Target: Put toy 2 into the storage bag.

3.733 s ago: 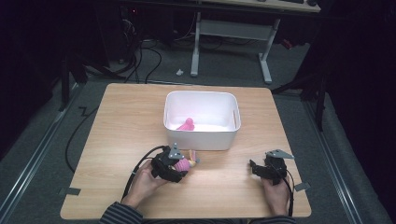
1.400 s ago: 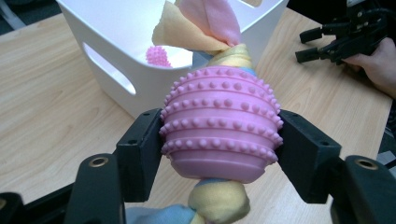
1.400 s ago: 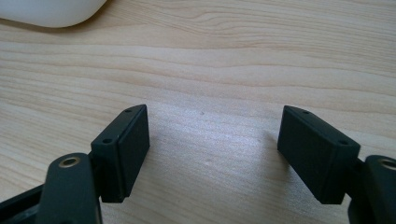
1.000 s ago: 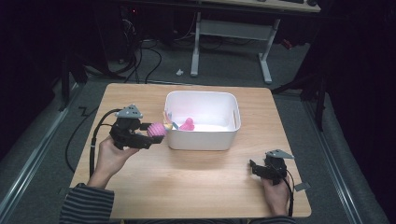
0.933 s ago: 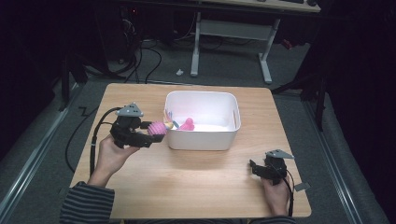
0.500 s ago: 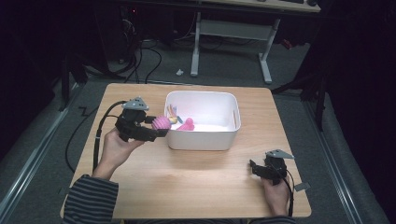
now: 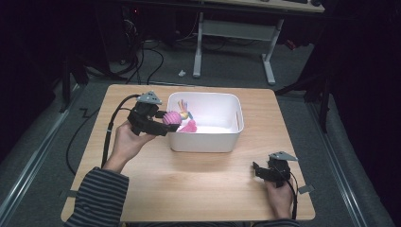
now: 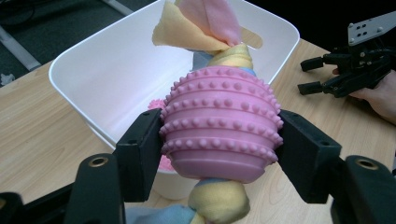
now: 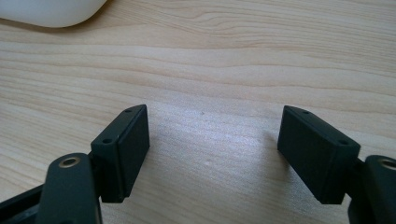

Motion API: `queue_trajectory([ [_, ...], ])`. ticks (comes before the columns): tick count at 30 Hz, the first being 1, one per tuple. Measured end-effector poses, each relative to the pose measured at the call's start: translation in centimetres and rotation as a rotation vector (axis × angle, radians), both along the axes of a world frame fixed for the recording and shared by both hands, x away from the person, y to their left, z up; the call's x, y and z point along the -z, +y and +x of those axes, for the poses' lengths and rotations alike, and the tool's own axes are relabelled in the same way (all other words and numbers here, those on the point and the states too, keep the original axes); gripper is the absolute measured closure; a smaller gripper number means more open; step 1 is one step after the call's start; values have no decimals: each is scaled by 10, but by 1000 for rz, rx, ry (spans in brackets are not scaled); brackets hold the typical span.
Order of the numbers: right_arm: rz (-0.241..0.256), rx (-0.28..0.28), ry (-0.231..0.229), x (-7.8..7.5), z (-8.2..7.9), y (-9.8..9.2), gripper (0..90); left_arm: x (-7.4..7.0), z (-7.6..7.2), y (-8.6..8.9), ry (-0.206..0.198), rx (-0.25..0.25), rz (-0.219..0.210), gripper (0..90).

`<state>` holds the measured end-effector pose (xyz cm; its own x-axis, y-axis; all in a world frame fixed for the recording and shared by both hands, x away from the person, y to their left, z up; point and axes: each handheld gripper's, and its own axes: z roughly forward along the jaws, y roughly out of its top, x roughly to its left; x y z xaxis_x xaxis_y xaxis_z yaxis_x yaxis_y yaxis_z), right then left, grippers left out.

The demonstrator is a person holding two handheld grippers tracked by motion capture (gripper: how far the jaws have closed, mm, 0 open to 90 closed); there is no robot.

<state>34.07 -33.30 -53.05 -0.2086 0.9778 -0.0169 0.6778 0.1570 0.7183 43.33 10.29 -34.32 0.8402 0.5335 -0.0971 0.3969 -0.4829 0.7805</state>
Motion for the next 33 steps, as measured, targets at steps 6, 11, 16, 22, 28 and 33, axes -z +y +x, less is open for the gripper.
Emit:
queue_trajectory([
  [6, -1, -2, -1, 0, 0, 0, 253, -1, 7, -11, -2, 14, 9, 359],
  [11, 0, 0, 0, 0, 0, 0, 253, 0, 12, -21, -2, 21, 25, 359],
  [16, -1, -2, -1, 0, 0, 0, 253, 0, 17, -30, -5, 27, 35, 358],
  [22, -1, -2, -1, 0, 0, 0, 252, 6, 23, -40, 5, 36, 49, 357],
  [28, -1, -2, -1, 0, 0, 0, 252, 11, 28, -52, 12, 46, 74, 357],
  [33, -1, -2, -1, 0, 0, 0, 252, 14, 32, -64, 13, 60, 92, 355],
])
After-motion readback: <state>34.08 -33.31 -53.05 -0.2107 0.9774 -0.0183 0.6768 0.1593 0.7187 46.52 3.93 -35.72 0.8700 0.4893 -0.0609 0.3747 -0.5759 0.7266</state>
